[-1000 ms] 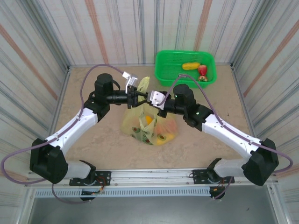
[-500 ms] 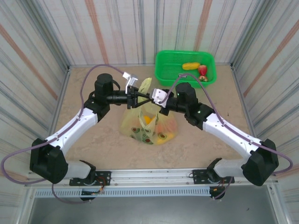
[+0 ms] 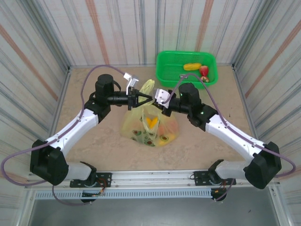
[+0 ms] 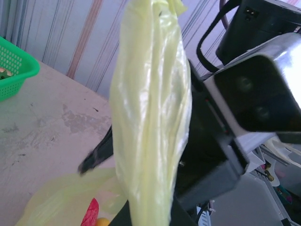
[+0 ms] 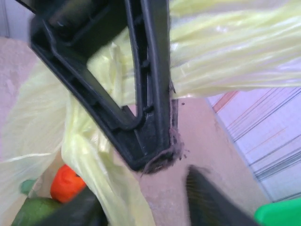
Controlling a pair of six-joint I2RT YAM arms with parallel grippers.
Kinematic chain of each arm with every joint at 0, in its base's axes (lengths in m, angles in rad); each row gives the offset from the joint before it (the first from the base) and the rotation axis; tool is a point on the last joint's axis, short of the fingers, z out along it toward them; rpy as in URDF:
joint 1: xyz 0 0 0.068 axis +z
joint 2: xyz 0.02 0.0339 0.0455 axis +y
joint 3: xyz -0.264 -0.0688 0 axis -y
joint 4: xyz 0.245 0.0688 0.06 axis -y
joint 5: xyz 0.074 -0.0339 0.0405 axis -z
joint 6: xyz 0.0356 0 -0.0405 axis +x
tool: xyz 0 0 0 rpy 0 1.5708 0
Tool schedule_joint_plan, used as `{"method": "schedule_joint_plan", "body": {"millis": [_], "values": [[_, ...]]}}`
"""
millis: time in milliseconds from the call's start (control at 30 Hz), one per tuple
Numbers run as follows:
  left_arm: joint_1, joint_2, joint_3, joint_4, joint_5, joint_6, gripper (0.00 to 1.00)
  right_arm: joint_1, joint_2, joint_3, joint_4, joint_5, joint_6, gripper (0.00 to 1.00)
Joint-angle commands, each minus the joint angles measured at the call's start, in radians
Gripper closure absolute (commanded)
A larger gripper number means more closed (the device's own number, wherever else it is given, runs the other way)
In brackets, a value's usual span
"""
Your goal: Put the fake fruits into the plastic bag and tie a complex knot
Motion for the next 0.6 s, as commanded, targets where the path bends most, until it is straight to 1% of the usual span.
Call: {"method": "schedule_joint_plan", "body": {"millis": [0,67,133,200,267,367,433,500,533,567], "values": [[0.0,-0.03,-0.017,0.004,-0.011,0.035,1.0,-0.05,-0.09,-0.019,0.062,-0.148,0.136,0.37],[-0.003,-0.034,-0.021,0.008,-0.019,0.045,1.0,-0.087,-0.099,0.008,0.065,-0.226,0.246,0.32],[-0.01,-0.04,-0.024,0.007,-0.025,0.06,1.0,-0.102,-0.085,0.045,0.06,-0.245,0.363,0.27],[-0.019,-0.051,-0.033,0.001,-0.037,0.086,1.0,-0.101,-0.05,0.101,0.024,-0.256,0.473,0.27],[-0.029,-0.062,-0.037,-0.013,-0.048,0.115,1.0,-0.1,-0.005,0.172,-0.019,-0.227,0.599,0.28],[-0.035,-0.073,-0.045,-0.014,-0.059,0.129,1.0,-0.099,0.05,0.242,-0.081,-0.227,0.698,0.28],[-0.038,-0.074,-0.047,-0.012,-0.061,0.133,1.0,-0.098,0.076,0.268,-0.096,-0.254,0.729,0.29],[-0.04,-0.074,-0.048,-0.012,-0.061,0.136,1.0,-0.092,0.094,0.284,-0.108,-0.284,0.744,0.32],[-0.041,-0.076,-0.049,-0.013,-0.062,0.138,1.0,-0.088,0.103,0.295,-0.123,-0.292,0.746,0.37],[-0.042,-0.077,-0.049,-0.015,-0.065,0.138,1.0,-0.085,0.108,0.306,-0.137,-0.302,0.747,0.46]]}}
